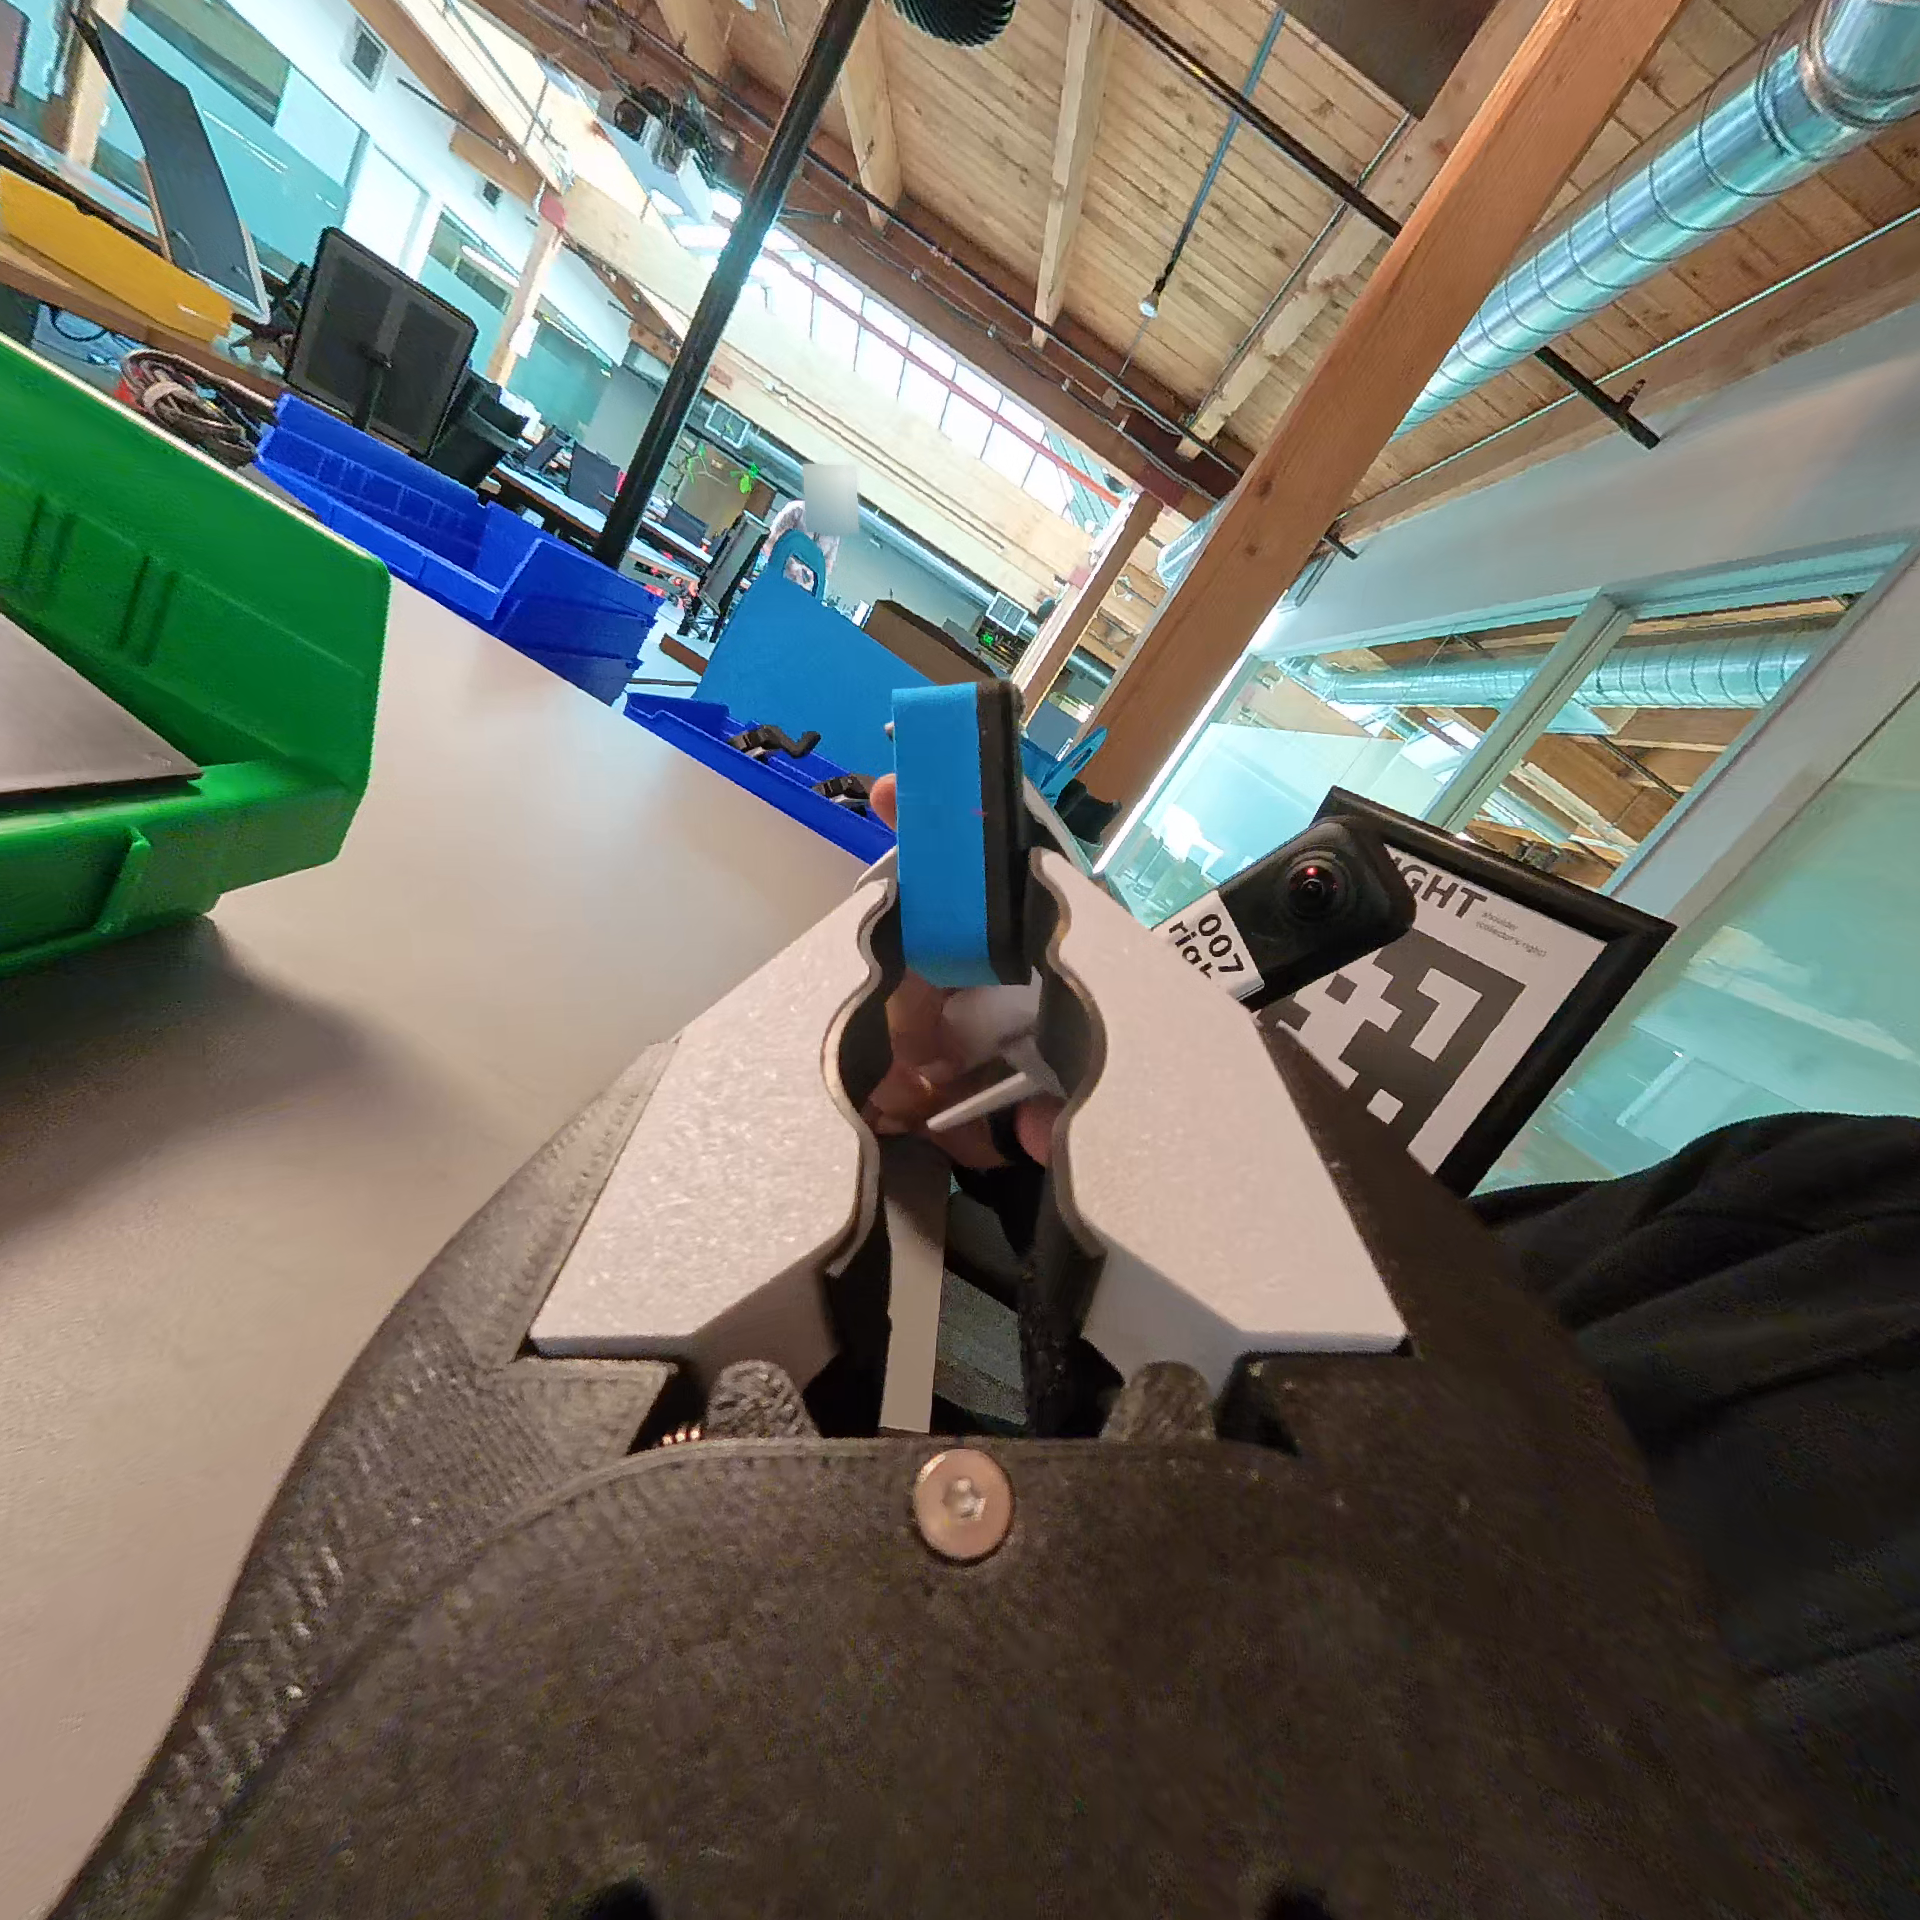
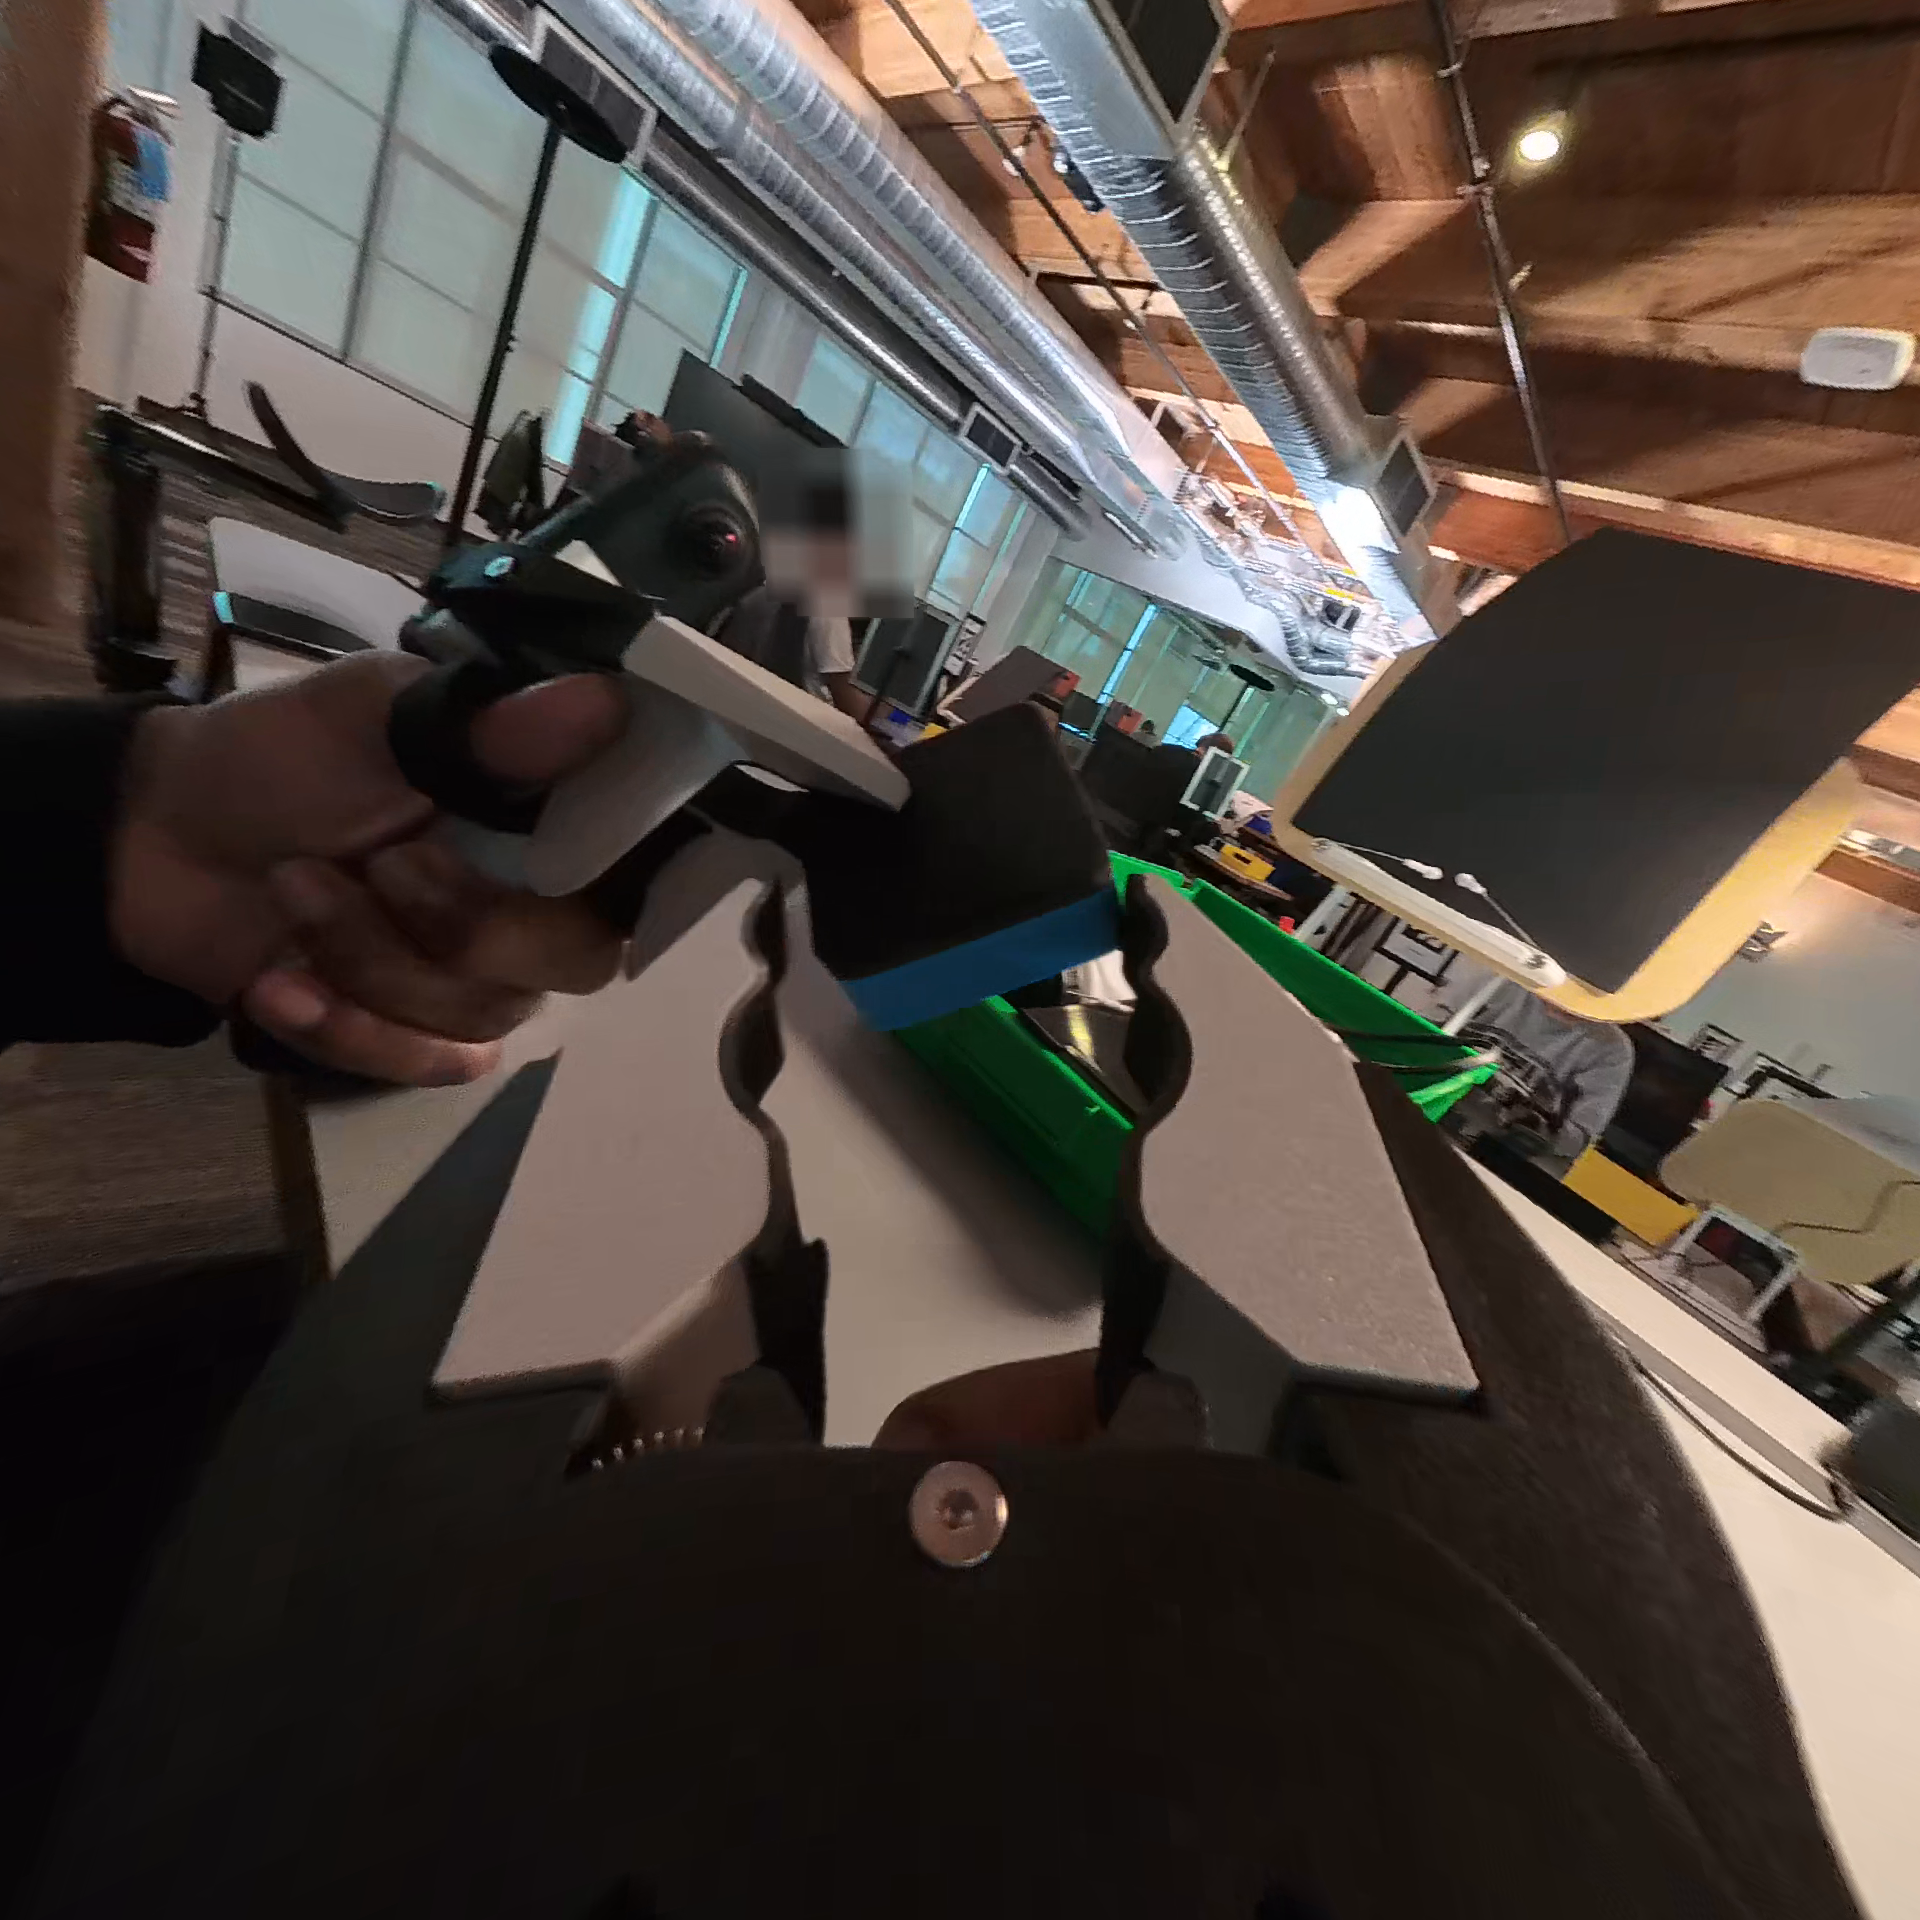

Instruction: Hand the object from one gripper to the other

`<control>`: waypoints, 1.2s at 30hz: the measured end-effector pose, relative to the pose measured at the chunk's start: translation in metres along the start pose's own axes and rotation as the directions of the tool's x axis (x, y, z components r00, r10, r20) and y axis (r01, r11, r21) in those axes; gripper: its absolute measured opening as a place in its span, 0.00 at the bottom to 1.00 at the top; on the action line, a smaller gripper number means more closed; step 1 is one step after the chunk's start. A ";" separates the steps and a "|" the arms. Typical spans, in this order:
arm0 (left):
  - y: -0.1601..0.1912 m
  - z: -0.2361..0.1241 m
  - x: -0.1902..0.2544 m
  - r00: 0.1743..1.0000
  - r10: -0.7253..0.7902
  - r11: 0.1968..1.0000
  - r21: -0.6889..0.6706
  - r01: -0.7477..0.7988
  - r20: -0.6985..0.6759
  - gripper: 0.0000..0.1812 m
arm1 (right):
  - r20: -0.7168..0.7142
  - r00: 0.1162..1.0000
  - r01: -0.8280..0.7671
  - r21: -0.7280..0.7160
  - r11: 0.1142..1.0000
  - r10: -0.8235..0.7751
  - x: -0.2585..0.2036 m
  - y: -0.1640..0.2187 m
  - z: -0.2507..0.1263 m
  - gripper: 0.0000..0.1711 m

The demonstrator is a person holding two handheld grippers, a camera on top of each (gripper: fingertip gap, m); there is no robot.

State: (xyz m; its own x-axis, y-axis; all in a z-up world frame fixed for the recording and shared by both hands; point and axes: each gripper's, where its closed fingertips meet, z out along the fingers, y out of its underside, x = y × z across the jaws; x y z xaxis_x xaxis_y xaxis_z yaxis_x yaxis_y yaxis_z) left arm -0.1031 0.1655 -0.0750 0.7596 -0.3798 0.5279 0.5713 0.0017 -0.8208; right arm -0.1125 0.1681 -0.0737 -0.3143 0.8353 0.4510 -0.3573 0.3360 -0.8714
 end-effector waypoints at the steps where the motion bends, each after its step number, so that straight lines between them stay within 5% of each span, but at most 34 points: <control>1: 0.000 0.000 0.000 1.000 0.001 1.000 -0.002 -0.001 -0.003 0.13 | -0.009 1.000 -0.005 0.003 1.000 0.005 0.002 0.000 -0.001 0.36; 4: 0.001 -0.001 0.007 0.999 0.036 0.999 0.005 -0.036 -0.030 0.13 | 0.054 0.996 -0.068 0.014 0.998 0.067 0.000 -0.002 -0.003 0.35; 7: -0.016 -0.016 0.018 0.992 0.111 0.984 0.143 -0.101 -0.059 0.24 | 0.136 0.957 -0.265 0.036 0.964 0.258 0.006 -0.009 -0.008 0.34; 9: -0.032 -0.031 0.021 0.982 0.186 0.949 0.262 -0.175 -0.020 0.27 | 0.304 0.769 -0.586 -0.017 0.810 0.563 0.000 -0.019 -0.012 0.35; 11: -0.034 -0.036 0.026 0.960 0.281 0.921 0.273 -0.276 0.023 0.31 | 0.441 0.431 -0.845 -0.109 0.523 0.788 -0.005 -0.031 -0.015 0.35; 14: -0.023 -0.024 0.021 0.923 0.369 0.908 0.170 -0.383 0.109 0.37 | 0.429 0.298 -0.915 -0.125 0.382 0.853 0.002 -0.024 -0.009 0.35; 24: -0.017 -0.013 0.019 0.965 0.256 0.952 0.159 -0.263 0.062 0.43 | 0.422 0.325 -0.895 -0.152 0.420 0.846 -0.007 -0.021 -0.003 0.35; 36: -0.017 -0.009 0.025 0.969 0.247 0.951 0.189 -0.246 0.021 0.31 | 0.444 0.318 -0.891 -0.161 0.424 0.838 -0.016 -0.025 0.000 0.35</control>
State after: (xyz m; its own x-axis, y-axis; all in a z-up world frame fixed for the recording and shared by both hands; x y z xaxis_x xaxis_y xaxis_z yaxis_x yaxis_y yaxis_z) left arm -0.0965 0.1478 -0.0501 0.8835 -0.3479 0.3137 0.4149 0.2702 -0.8688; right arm -0.0986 0.1469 -0.0591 -0.7899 0.3536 -0.5010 0.2708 -0.5319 -0.8023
